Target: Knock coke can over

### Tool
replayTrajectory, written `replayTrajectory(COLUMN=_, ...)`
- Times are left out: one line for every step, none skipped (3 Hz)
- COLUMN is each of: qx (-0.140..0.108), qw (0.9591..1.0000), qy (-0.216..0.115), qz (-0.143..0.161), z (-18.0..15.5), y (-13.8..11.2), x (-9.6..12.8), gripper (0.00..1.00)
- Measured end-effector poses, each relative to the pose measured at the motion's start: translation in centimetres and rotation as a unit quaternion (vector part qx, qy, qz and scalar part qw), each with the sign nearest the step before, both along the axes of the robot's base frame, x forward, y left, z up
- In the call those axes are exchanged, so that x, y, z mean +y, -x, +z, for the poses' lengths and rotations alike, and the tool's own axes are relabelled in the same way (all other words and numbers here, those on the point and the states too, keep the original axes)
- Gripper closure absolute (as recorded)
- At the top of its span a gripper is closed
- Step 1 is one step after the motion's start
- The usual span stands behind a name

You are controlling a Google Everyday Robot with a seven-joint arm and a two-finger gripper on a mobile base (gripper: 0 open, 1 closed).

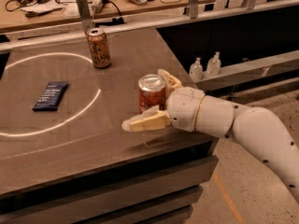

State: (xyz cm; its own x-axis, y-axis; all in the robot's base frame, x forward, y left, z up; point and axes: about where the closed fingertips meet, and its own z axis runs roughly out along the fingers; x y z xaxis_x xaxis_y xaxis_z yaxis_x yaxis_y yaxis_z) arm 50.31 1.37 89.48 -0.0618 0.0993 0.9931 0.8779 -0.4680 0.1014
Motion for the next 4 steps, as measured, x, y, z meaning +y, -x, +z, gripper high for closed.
replayTrajectory(qx=-0.001, qw=1.0, qy=-0.001, qz=0.001, z=0.2, y=0.4, x=0.0, gripper=0.0)
replayTrajectory(qx=-0.007, qw=0.9998, qy=0.019, qz=-0.007, z=0.4, y=1.0, x=-2.0, gripper=0.0)
replayTrajectory(qx=-0.007, qw=0.9964, qy=0.069, qz=-0.048, z=0.7, y=2.2, x=-7.2, gripper=0.0)
replayTrajectory(qx=0.004, qw=0.9884, qy=0.121, qz=-0.092, z=0.9, y=2.7, x=-11.1, gripper=0.0)
